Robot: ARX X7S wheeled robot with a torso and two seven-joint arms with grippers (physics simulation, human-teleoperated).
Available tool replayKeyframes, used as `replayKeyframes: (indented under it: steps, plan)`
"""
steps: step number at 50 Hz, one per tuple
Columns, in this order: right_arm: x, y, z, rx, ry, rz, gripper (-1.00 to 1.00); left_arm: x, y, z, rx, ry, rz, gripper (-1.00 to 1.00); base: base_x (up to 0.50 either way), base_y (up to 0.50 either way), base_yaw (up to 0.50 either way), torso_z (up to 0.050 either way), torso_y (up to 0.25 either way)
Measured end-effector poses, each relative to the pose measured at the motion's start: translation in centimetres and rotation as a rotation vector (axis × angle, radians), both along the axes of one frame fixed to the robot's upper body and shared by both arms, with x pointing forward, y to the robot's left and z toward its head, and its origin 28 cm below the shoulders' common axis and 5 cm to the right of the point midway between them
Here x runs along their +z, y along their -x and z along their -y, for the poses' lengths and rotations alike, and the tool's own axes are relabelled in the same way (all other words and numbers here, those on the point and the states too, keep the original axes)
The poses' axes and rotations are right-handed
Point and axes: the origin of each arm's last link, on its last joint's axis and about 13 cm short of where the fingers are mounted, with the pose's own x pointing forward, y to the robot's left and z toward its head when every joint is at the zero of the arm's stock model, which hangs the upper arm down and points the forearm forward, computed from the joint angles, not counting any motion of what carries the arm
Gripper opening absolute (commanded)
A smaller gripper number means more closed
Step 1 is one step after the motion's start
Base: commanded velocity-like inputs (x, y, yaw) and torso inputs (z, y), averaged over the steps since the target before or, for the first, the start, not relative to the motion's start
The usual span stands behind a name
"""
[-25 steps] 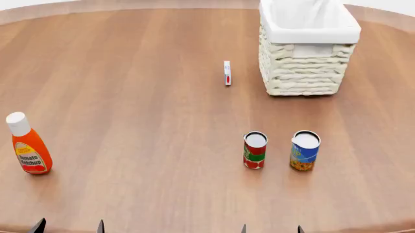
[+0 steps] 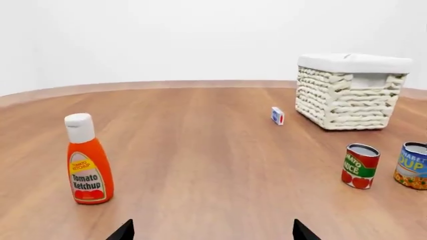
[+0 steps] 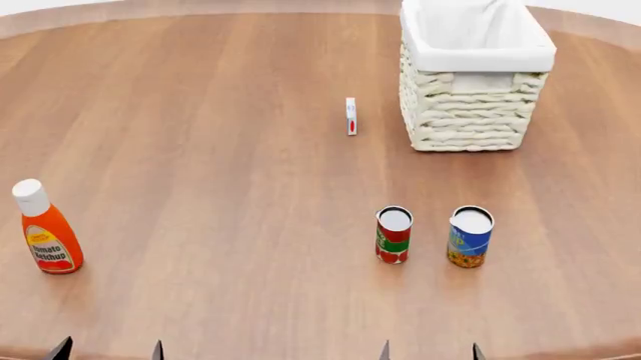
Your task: Pick up the ketchup, and put it in the basket.
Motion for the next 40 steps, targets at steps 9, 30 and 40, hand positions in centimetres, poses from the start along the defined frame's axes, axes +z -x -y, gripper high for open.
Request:
replayKeyframes:
  steps: [9,30,40]
  plan:
    - [1.7,0.2,0.2,-0.029,0.010,0.059,1.00,2.0,0.5,0.2,0.001,-0.003,0.066,1.00,0.00,0.00,0.00,0.000,0.000]
    - [9.3,1.6,0.1,-0.033,0.058,0.268,1.00,9.3,2.7,0.4,0.001,0.023,0.279,1.00,0.00,0.00,0.00,0.000,0.000]
    - [11.5,2.3,0.1,-0.040,0.075,0.324,1.00,11.5,3.5,0.4,-0.002,0.025,0.350,1.00,0.00,0.00,0.00,0.000,0.000]
